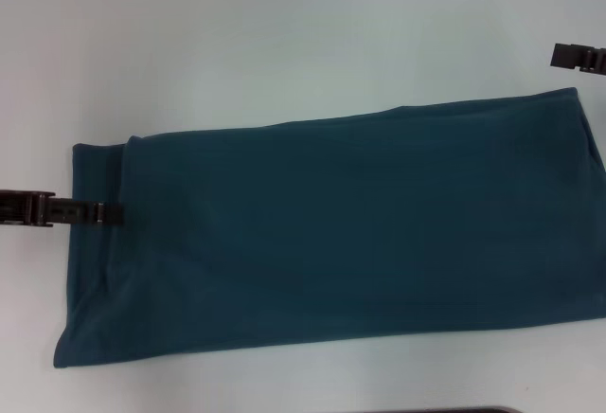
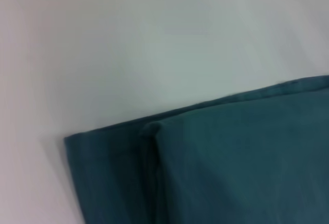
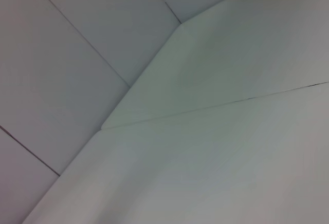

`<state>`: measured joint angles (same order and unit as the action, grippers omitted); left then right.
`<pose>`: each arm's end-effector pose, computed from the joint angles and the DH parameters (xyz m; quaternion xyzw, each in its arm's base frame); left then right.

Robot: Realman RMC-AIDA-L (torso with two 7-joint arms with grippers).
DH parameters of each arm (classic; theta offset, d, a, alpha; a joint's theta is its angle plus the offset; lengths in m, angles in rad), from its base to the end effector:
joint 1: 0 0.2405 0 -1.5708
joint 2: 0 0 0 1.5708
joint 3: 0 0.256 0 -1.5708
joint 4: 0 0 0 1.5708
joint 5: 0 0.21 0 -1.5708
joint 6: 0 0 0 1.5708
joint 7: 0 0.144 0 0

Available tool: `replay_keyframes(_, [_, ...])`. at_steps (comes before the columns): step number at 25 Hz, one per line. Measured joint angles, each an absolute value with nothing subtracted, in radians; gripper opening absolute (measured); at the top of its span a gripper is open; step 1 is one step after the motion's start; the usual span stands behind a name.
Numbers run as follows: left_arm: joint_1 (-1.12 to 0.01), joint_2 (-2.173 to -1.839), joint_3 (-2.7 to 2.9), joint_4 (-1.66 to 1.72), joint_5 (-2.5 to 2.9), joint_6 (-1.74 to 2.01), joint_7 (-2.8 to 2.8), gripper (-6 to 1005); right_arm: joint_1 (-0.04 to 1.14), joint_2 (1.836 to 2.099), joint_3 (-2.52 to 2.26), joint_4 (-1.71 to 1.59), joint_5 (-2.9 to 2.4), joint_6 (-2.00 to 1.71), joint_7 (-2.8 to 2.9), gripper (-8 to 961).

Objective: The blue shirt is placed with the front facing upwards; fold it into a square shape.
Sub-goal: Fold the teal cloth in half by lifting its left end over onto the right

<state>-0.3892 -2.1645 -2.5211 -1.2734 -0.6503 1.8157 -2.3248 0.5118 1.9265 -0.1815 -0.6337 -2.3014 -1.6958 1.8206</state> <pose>-0.2927 0.2791 0.0593 -0.8114 -0.5694 -0.0481 0.1227 0.3325 0.3145 0.0938 -0.8148 0.4790 0.2771 0.1730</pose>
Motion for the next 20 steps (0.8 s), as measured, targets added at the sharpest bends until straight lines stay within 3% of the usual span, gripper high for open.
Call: replay_keyframes(20, [-0.386, -2.163, -2.441, -1.271, -0.539, 1.804, -2.370, 904, 0.532, 1.919, -0.175, -0.641, -2.271, -1.696, 1.821, 720])
